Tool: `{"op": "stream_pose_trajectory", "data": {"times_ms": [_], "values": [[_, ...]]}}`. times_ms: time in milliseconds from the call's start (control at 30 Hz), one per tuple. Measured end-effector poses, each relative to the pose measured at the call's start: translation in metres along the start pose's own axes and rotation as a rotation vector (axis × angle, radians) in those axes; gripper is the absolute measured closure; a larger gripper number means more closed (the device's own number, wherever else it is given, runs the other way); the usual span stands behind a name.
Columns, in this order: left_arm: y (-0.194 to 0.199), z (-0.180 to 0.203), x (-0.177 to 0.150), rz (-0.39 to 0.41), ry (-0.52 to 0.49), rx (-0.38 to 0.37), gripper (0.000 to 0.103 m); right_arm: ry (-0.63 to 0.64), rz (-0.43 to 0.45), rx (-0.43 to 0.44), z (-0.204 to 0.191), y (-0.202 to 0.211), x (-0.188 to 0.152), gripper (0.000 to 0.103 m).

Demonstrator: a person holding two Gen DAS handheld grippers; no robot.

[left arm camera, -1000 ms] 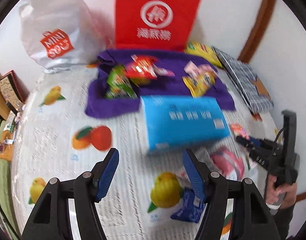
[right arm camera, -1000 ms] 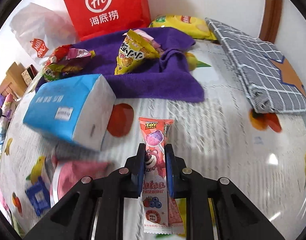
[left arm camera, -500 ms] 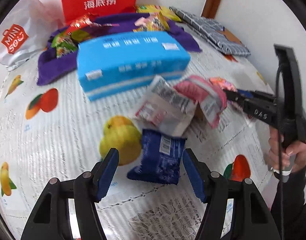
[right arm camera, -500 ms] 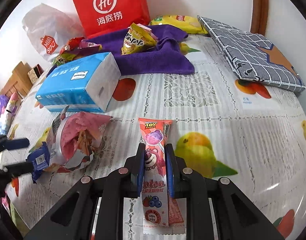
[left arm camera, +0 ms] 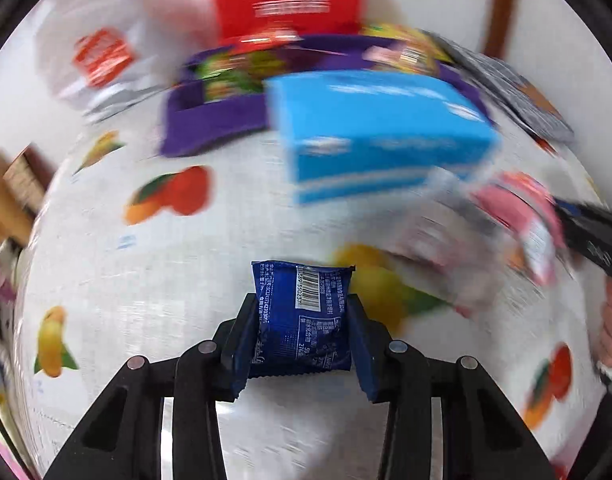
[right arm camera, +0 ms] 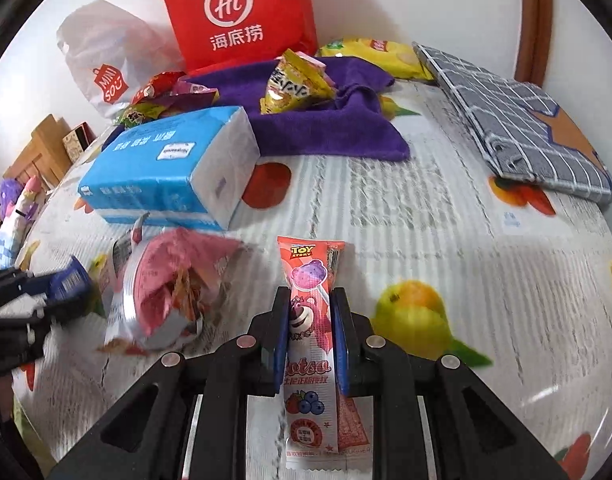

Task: Organize snacks
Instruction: 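Grasp the pink candy bar with the right tool while the left tool grasps the blue packet, then carry the blue packet with the left tool while the right tool carries the pink candy bar to the towel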

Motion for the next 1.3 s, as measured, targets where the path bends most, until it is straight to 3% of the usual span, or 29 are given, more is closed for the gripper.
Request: {"op": "stream_pose_trajectory", "data": {"times_ms": [100, 433, 767, 1000, 1300], "values": [[-0.008, -0.021, 0.003, 0.031, 0.082, -0.005, 0.062, 0.014, 0.017, -0.013, -0.002, -0.006, 0.007, 0.083], [-0.014, -0.019, 0.007, 0.151, 0.111, 0.072, 0.059, 0.047, 0.062, -0.014, -0.006, -0.01, 0.006, 0.078], [-0.013, -0.019, 0.008, 0.151, 0.117, 0.061, 0.059, 0.052, 0.063, -0.023, -0.007, -0.01, 0.005, 0.078], [-0.013, -0.019, 0.007, 0.15, 0.118, 0.053, 0.058, 0.072, 0.055, 0.016, -0.011, -0.011, 0.005, 0.061], [-0.013, -0.019, 0.007, 0.156, 0.123, 0.052, 0.061, 0.084, 0.054, 0.014, -0.014, -0.011, 0.003, 0.06]]}}
Point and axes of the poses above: each gripper's, at about its wrist camera, not at the fingertips, and y roughly against the way its jaws point, z to its right, x to its top, the point moved 2 cm from there along -y, roughly the way its jaws point, and after that the axes turned 6 degrees about -y, right-handed, at the moved point
